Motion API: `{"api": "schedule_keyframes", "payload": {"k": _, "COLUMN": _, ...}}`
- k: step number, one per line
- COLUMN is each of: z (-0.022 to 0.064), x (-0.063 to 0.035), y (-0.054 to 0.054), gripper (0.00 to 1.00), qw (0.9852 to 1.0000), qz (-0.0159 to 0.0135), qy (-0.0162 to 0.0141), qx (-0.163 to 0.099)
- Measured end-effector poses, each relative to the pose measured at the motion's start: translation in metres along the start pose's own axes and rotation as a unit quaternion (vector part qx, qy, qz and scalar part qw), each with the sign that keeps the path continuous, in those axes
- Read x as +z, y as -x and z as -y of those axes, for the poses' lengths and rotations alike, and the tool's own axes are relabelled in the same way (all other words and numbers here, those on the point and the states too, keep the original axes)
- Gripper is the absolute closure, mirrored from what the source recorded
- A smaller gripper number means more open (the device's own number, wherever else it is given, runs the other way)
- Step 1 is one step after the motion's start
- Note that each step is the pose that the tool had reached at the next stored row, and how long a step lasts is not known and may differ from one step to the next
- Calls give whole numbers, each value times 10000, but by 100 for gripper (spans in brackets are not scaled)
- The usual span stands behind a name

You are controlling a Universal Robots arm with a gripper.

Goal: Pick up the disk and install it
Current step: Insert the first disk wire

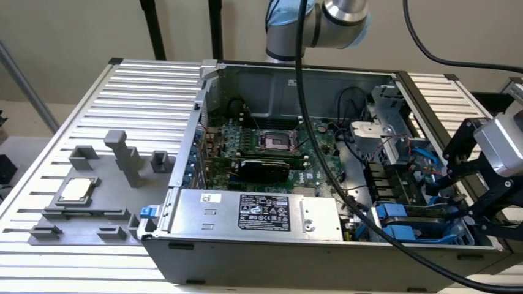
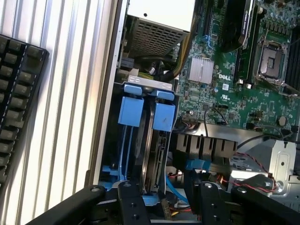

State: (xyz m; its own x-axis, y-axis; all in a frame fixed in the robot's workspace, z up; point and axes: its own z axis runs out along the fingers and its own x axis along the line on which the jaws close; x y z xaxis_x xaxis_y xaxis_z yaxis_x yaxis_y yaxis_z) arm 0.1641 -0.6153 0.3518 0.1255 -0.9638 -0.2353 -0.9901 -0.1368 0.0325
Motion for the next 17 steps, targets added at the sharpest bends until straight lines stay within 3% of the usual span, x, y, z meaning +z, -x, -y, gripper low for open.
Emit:
{"api": "schedule_keyframes", "payload": {"k": 6, "z": 70, "x": 26, "y": -16, "gripper": 51, "qw": 10000, "qz": -1, "qy": -3, "qx": -36}}
{"api": "schedule_keyframes", "payload": {"k": 14, "z": 83, "x": 54, "y": -19, "gripper": 51, "qw": 9998, "qz": -6, "qy": 36, "qx": -217}}
{"api": "schedule_keyframes", "payload": {"k": 16, "z": 93, "x": 54, "y": -19, "gripper": 60, "qw": 9997, "qz": -3, "qy": 37, "qx": -228}}
{"api": "schedule_keyframes", "payload": {"k": 17, "z": 97, "x": 53, "y": -19, "gripper": 60, "qw": 9997, "qz": -3, "qy": 38, "qx": -233}}
